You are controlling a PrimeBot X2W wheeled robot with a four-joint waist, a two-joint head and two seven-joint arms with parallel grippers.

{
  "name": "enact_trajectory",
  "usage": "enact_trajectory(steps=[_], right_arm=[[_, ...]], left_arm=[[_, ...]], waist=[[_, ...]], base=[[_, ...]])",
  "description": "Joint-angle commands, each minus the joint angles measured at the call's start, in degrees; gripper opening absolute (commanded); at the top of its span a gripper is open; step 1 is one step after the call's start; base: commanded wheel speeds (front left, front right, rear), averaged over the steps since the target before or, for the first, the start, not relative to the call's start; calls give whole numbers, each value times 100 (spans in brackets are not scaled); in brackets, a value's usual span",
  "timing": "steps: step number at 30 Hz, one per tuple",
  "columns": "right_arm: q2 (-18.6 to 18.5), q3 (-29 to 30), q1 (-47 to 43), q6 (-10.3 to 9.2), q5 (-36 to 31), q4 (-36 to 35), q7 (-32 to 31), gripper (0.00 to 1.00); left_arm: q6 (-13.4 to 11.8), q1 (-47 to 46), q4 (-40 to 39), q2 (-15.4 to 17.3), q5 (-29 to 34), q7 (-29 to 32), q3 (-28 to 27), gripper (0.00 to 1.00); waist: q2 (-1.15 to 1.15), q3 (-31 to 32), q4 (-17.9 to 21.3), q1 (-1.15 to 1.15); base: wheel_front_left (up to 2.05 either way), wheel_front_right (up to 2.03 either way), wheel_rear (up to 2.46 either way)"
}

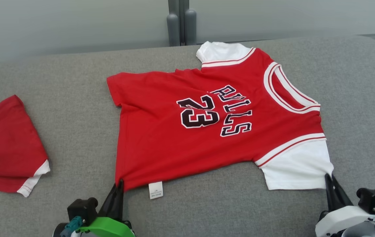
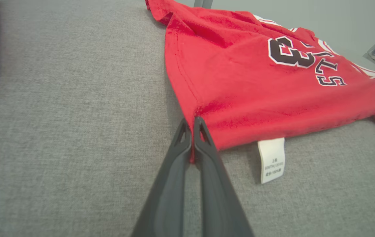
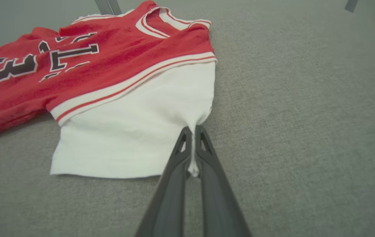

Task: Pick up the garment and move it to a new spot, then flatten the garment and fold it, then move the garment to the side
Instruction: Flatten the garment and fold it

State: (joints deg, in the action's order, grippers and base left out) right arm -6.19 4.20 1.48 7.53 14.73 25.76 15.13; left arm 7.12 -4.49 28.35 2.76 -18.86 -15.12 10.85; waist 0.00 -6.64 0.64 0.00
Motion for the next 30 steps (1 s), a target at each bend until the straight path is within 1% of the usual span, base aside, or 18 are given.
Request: enact_trajectory(steps=[1, 4, 6, 9, 12, 13, 14, 17, 19, 21, 24, 25, 26, 30], right_arm=[[14, 76, -50, -8, 56, -235, 2, 0], [47, 94, -33, -8, 219, -752, 2, 0], [-47, 27, 193, -8, 287, -1076, 3, 0], [-216, -80, 574, -8, 381, -1367, 3, 0], [-431, -180, 1130, -8, 431, -1476, 2, 0], [-431, -180, 1130, -8, 431, -1476, 2, 0], [-511, -231, 1356, -8, 460, -1488, 3, 0], [-788, -373, 2105, -8, 503, -1531, 3, 0], [-991, -572, 2603, -8, 462, -1453, -17, 0], [-1183, -755, 3176, -8, 423, -1334, -143, 0], [-1372, -962, 4094, -8, 374, -1110, -428, 0], [-1389, -939, 4411, -9, 413, -1004, -527, 0], [-1506, -1030, 4736, -8, 282, -916, -643, 0], [-1607, -1050, 5959, -8, 157, -419, -952, 0]], left_arm=[[17, 59, -144, 25, 32, -2, -85, 0], [26, 40, -431, 28, 152, -2, -314, 0], [30, -134, -563, 53, 308, -2, -448, 0], [35, -548, -660, 252, 461, -2, -529, 0], [39, -1193, -562, 577, 437, -2, -342, 0], [39, -1193, -562, 577, 437, -2, -342, 0], [40, -1470, -524, 707, 394, -2, -249, 0], [40, -2396, -394, 1127, 263, 42, 44, 0], [34, -3011, -284, 1358, 185, 161, 234, 0], [34, -3606, -202, 1529, 85, 349, 440, 0], [35, -4486, -67, 1775, -152, 673, 802, 0], [33, -4796, -28, 1848, -196, 761, 898, 0], [33, -5107, 10, 1924, -220, 833, 1029, 0], [31, -6198, 371, 1975, -357, 910, 1353, 0]], waist=[[0, 282, 6, 0], [0, 411, -25, 0], [0, 458, -37, 0], [0, 459, -74, 0], [0, 367, -130, 0], [0, 367, -130, 0], [0, 310, -152, 0], [0, 32, -222, 0], [0, -166, -255, 0], [0, -426, -284, 0], [0, -959, -311, 0], [0, -1173, -327, 0], [0, -1399, -346, 0], [0, -2192, -439, 0]], base=[[0, 0, 0], [0, 0, 0], [0, 0, 0], [0, 0, 0], [0, 0, 0], [0, 0, 0], [0, 0, 0], [0, 0, 0], [0, 0, 0], [0, 0, 0], [0, 0, 0], [0, 0, 0], [0, 0, 0], [0, 0, 0]])
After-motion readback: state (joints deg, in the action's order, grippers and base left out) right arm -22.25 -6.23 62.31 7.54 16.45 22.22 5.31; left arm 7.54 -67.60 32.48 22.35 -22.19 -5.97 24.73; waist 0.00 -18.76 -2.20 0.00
